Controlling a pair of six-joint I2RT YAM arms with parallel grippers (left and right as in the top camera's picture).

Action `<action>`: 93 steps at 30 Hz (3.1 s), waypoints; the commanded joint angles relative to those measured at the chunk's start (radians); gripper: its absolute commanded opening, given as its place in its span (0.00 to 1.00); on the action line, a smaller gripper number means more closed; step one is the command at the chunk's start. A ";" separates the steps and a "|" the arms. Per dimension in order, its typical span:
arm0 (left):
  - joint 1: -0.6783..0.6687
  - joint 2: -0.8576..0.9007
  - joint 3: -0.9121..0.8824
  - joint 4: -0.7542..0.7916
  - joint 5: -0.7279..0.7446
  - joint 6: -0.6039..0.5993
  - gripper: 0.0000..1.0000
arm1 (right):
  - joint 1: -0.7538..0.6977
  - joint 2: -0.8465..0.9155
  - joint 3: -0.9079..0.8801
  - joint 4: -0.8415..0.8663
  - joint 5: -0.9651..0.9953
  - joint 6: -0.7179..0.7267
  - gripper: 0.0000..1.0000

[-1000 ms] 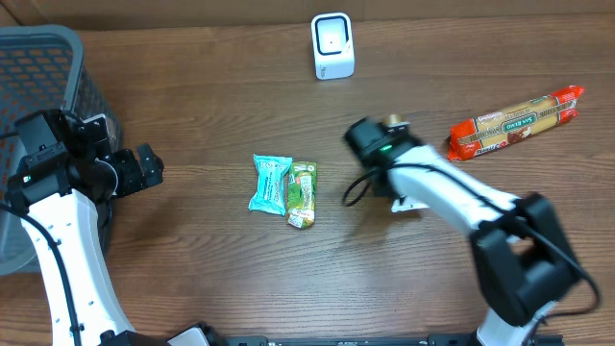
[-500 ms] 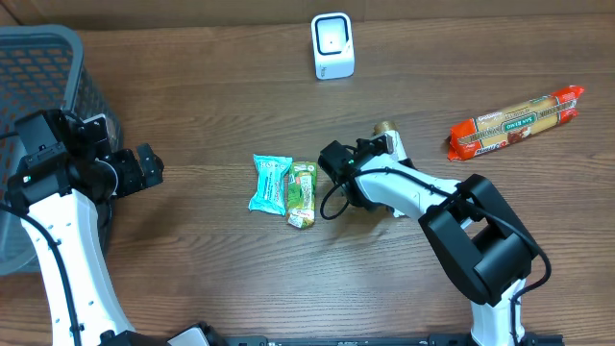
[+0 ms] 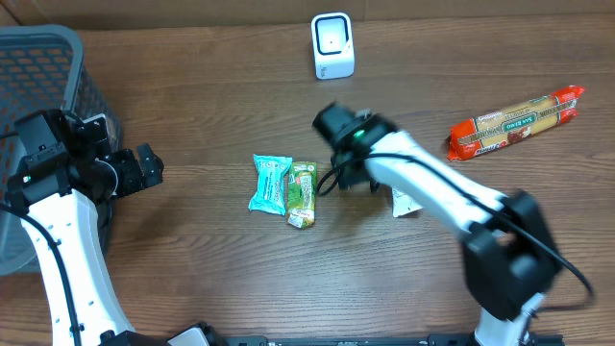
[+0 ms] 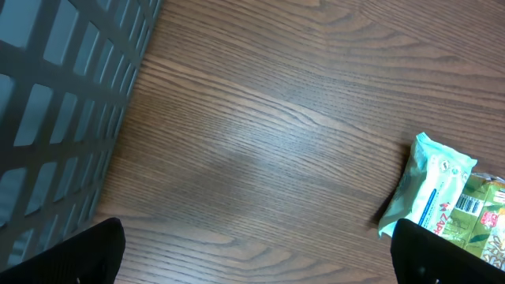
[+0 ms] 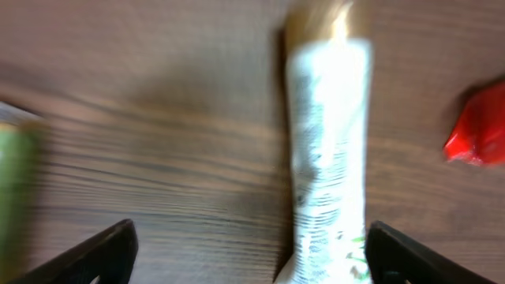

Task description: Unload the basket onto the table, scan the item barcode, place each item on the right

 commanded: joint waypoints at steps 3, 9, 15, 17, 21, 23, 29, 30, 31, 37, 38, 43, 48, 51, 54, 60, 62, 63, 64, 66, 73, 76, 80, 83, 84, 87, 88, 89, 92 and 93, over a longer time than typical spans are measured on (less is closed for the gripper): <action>-0.002 0.008 0.010 0.000 -0.005 -0.020 1.00 | -0.202 -0.137 0.041 -0.027 -0.293 -0.106 0.99; -0.002 0.008 0.010 0.000 -0.005 -0.020 1.00 | -0.409 -0.115 -0.041 -0.019 -0.637 -0.335 1.00; -0.002 0.008 0.010 0.000 -0.005 -0.020 0.99 | -0.474 -0.105 -0.231 0.138 -0.702 -0.412 1.00; -0.002 0.008 0.010 0.000 -0.005 -0.020 1.00 | -0.474 -0.105 -0.281 0.183 -0.699 -0.433 1.00; -0.002 0.008 0.010 0.000 -0.005 -0.020 1.00 | -0.474 -0.100 -0.373 0.295 -0.698 -0.435 1.00; -0.002 0.008 0.010 0.000 -0.005 -0.020 1.00 | -0.474 -0.090 -0.408 0.347 -0.700 -0.434 1.00; -0.002 0.008 0.010 0.000 -0.005 -0.020 0.99 | -0.473 -0.019 -0.438 0.423 -0.726 -0.434 1.00; -0.002 0.008 0.010 0.000 -0.005 -0.020 1.00 | -0.474 -0.005 -0.438 0.431 -0.734 -0.434 1.00; -0.002 0.008 0.010 0.000 -0.005 -0.020 1.00 | -0.474 0.003 -0.438 0.435 -0.737 -0.434 0.97; -0.002 0.008 0.010 0.000 -0.005 -0.020 1.00 | -0.474 0.023 -0.438 0.440 -0.764 -0.433 0.44; -0.002 0.008 0.010 0.000 -0.005 -0.020 1.00 | -0.474 0.023 -0.438 0.438 -0.784 -0.433 0.35; -0.002 0.008 0.010 0.000 -0.005 -0.020 1.00 | -0.474 0.023 -0.438 0.438 -0.865 -0.433 0.20; -0.002 0.008 0.010 0.000 -0.005 -0.020 1.00 | -0.474 0.023 -0.436 0.438 -0.932 -0.433 0.10; -0.002 0.008 0.010 0.000 -0.005 -0.020 1.00 | -0.474 0.023 -0.422 0.426 -0.935 -0.433 0.04; -0.002 0.008 0.010 0.000 -0.005 -0.020 1.00 | -0.474 0.016 -0.385 0.397 -0.935 -0.433 0.04; -0.002 0.008 0.010 0.000 -0.005 -0.020 1.00 | -0.474 -0.047 -0.288 0.316 -0.955 -0.430 0.04; -0.002 0.008 0.010 0.000 -0.005 -0.020 1.00 | -0.474 -0.089 -0.256 0.296 -1.025 -0.430 0.04; -0.002 0.008 0.010 0.000 -0.005 -0.020 1.00 | -0.475 -0.109 -0.247 0.294 -1.066 -0.430 0.04; -0.002 0.008 0.010 0.000 -0.005 -0.020 1.00 | -0.475 -0.134 -0.239 0.294 -1.110 -0.430 0.04; -0.002 0.008 0.010 0.000 -0.005 -0.020 1.00 | -0.475 -0.187 -0.225 0.295 -1.186 -0.430 0.04; -0.002 0.008 0.010 0.000 -0.005 -0.020 1.00 | -0.475 -0.387 -0.196 0.297 -1.278 -0.430 0.04; -0.002 0.008 0.010 0.000 -0.005 -0.020 0.99 | -0.475 -0.466 -0.196 0.297 -1.278 -0.429 0.04; -0.002 0.008 0.010 0.000 -0.005 -0.020 1.00 | -0.475 -0.545 -0.196 0.299 -1.278 -0.406 0.04; -0.002 0.008 0.010 0.000 -0.005 -0.020 1.00 | -0.475 -0.583 -0.196 0.306 -1.278 -0.405 0.04; -0.002 0.008 0.010 0.000 -0.005 -0.020 1.00 | -0.475 -0.588 -0.196 0.310 -1.278 -0.403 0.04; -0.002 0.008 0.010 0.000 -0.005 -0.020 1.00 | -0.475 -0.593 -0.196 0.320 -1.278 -0.403 0.04; -0.002 0.008 0.010 0.000 -0.005 -0.020 1.00 | -0.475 -0.593 -0.196 0.321 -1.277 -0.403 0.04; -0.002 0.008 0.010 0.000 -0.005 -0.020 1.00 | -0.475 -0.592 -0.196 0.320 -1.274 -0.403 0.04; -0.002 0.008 0.010 0.000 -0.005 -0.020 1.00 | -0.475 -0.592 -0.196 0.320 -1.271 -0.403 0.04; -0.002 0.008 0.010 0.000 -0.005 -0.020 1.00 | -0.475 -0.592 -0.196 0.320 -1.266 -0.403 0.04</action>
